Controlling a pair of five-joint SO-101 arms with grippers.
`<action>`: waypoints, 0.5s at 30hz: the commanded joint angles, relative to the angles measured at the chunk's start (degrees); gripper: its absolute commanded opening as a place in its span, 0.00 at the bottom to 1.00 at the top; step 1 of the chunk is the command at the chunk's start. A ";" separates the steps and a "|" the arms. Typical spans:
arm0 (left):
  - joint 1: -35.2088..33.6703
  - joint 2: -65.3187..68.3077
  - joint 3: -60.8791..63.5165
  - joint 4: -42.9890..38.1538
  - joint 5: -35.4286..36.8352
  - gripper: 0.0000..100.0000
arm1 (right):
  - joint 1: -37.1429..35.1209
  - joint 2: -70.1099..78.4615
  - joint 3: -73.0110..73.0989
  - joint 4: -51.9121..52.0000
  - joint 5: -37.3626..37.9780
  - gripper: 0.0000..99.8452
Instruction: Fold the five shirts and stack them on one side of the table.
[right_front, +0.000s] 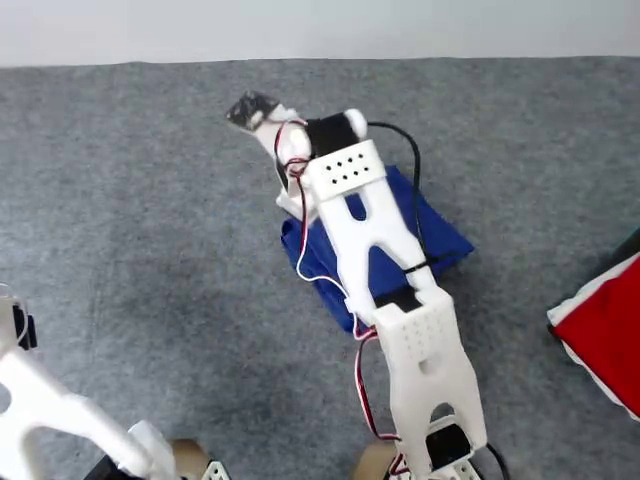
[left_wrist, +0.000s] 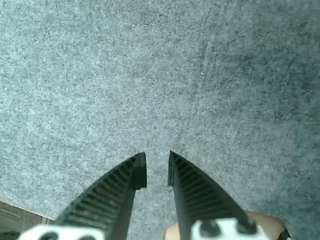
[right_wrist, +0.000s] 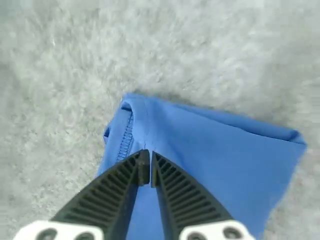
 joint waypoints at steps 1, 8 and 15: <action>0.44 -1.67 -1.89 0.26 -0.70 0.09 | 0.84 -10.59 2.46 2.68 -3.60 0.01; 0.44 -1.67 -2.07 0.26 -0.70 0.09 | 2.24 -30.11 21.54 2.51 -16.00 0.01; 0.44 -1.67 -1.98 0.35 -0.62 0.09 | 5.85 -32.92 30.42 2.15 -29.01 0.01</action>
